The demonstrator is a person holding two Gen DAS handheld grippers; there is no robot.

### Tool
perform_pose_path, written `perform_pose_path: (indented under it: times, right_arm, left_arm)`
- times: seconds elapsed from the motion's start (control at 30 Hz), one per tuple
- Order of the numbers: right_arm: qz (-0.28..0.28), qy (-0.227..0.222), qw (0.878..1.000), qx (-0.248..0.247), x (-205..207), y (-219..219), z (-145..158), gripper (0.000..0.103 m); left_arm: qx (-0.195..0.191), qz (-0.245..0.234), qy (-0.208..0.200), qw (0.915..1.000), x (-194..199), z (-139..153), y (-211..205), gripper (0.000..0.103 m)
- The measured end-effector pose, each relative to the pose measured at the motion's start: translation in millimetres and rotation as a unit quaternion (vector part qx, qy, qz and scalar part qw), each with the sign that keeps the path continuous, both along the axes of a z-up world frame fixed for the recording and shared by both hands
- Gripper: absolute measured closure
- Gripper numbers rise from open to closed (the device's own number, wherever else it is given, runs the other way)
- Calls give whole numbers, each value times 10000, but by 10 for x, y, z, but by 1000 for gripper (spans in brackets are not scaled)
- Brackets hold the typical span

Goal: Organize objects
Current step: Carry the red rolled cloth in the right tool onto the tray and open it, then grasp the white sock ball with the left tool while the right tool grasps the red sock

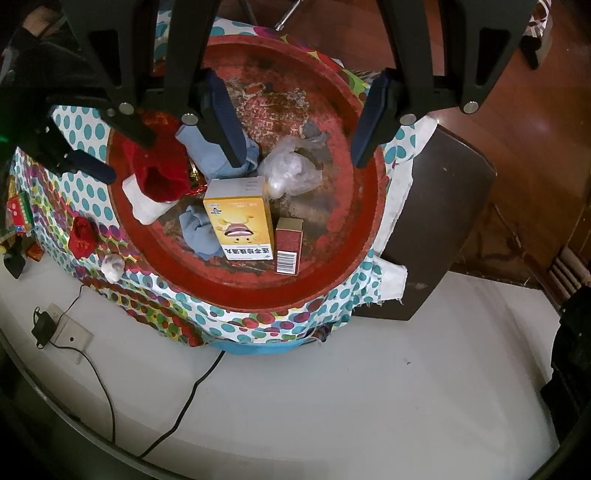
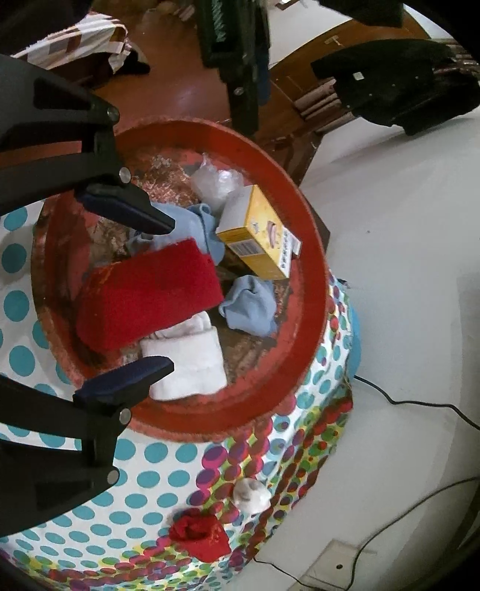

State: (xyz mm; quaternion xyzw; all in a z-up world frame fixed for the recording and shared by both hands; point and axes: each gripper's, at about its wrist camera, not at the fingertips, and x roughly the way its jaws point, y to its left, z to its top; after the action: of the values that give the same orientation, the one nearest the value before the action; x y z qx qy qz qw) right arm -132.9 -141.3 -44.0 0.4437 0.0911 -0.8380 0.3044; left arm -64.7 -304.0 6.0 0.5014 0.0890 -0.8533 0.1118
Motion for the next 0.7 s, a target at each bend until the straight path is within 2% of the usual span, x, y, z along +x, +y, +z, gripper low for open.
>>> perform_pose_path:
  times: [0.43,0.7]
  right_arm:
    - [-467,211,9987,-9,-146,561,94,33]
    - [-1355,418,9896,240,-438,1344,16,33]
  left_arm:
    - [-70,-201,-35,9998,-55,-13,184,43]
    - [-96,-261,-99,9996,-98,-49,242,43]
